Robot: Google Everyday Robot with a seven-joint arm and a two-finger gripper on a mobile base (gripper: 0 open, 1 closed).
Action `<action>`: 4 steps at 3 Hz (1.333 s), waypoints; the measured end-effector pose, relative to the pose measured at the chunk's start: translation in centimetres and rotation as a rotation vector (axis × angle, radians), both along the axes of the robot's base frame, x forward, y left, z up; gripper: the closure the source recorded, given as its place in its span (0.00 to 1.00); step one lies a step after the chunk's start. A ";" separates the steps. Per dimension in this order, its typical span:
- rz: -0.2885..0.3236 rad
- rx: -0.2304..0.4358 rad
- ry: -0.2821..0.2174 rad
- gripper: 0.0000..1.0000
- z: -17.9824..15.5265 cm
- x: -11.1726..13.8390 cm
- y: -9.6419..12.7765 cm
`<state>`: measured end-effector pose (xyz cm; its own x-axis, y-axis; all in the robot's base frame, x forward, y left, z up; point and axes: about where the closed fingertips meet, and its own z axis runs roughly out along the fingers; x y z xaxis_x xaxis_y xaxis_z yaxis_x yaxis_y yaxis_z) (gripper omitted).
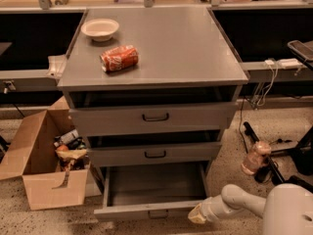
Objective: Close bottom drawer
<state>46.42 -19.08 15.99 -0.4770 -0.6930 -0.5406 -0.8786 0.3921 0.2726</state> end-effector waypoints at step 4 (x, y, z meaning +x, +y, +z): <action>-0.060 0.075 -0.013 1.00 -0.1 2.6 1.8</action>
Offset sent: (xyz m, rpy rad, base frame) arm 0.1604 -0.0160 0.0046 0.1216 -0.1589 -0.2560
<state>49.03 -17.29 15.85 -0.5089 -0.6210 -0.5962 -0.8579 0.4233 0.2914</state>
